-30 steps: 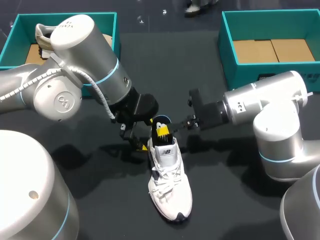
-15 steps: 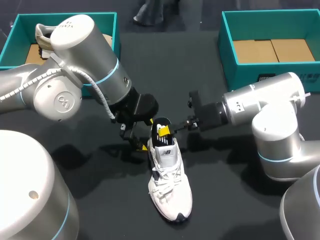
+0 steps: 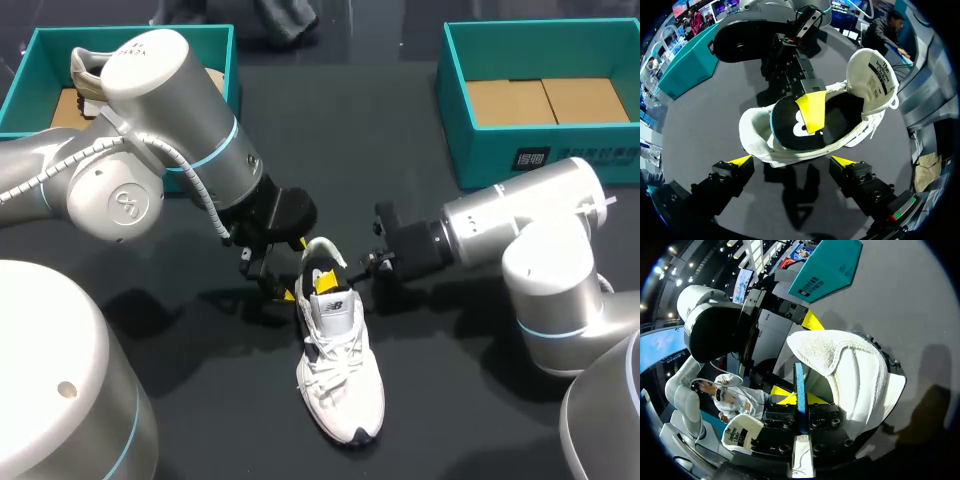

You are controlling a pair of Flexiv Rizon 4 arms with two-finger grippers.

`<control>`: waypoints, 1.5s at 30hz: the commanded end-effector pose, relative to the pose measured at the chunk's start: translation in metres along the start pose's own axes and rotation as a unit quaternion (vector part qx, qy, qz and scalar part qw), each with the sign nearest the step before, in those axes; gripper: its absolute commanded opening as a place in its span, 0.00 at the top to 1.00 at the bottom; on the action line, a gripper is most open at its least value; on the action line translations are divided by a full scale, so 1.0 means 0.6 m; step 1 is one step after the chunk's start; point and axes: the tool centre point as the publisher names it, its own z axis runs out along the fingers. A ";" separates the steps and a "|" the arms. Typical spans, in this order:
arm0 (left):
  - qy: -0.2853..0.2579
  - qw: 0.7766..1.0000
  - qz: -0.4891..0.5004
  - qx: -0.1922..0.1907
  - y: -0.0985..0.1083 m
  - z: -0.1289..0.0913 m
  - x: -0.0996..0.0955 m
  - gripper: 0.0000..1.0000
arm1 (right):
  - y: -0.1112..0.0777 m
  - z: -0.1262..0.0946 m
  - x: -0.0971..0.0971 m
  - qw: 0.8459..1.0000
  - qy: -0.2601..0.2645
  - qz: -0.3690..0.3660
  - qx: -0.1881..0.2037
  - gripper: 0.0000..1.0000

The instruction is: Take the shoe out of the shoebox, open the shoe tongue, remove and reinsert the insole, then place the shoe into the shoebox

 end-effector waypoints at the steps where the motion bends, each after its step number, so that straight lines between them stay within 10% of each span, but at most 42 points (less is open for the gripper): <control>1: -0.001 1.000 0.000 -0.001 0.000 0.001 0.001 0.00 | -0.008 0.003 0.004 1.000 -0.008 -0.006 -0.006 1.00; 7: -0.001 1.000 0.000 -0.001 0.000 0.001 0.001 0.00 | 0.008 -0.004 0.012 0.999 -0.020 -0.034 -0.014 0.64; 16: -0.001 1.000 0.000 -0.001 0.000 0.001 0.001 0.00 | 0.033 -0.019 0.027 0.993 -0.050 -0.094 -0.041 0.46; 28: -0.001 1.000 0.000 -0.001 0.000 0.001 0.001 0.00 | 0.061 -0.017 0.006 0.992 -0.035 -0.112 -0.039 0.58; 30: -0.001 1.000 0.000 -0.001 0.000 0.001 0.001 0.00 | 0.064 -0.016 0.002 0.993 -0.031 -0.110 -0.040 0.68; 32: -0.001 1.000 0.000 -0.001 0.000 0.001 0.001 0.00 | 0.066 -0.013 -0.002 0.994 -0.031 -0.101 -0.038 1.00; 45: -0.001 1.000 0.000 -0.001 0.000 0.001 0.001 0.00 | 0.019 -0.002 -0.007 0.999 -0.028 -0.036 -0.028 1.00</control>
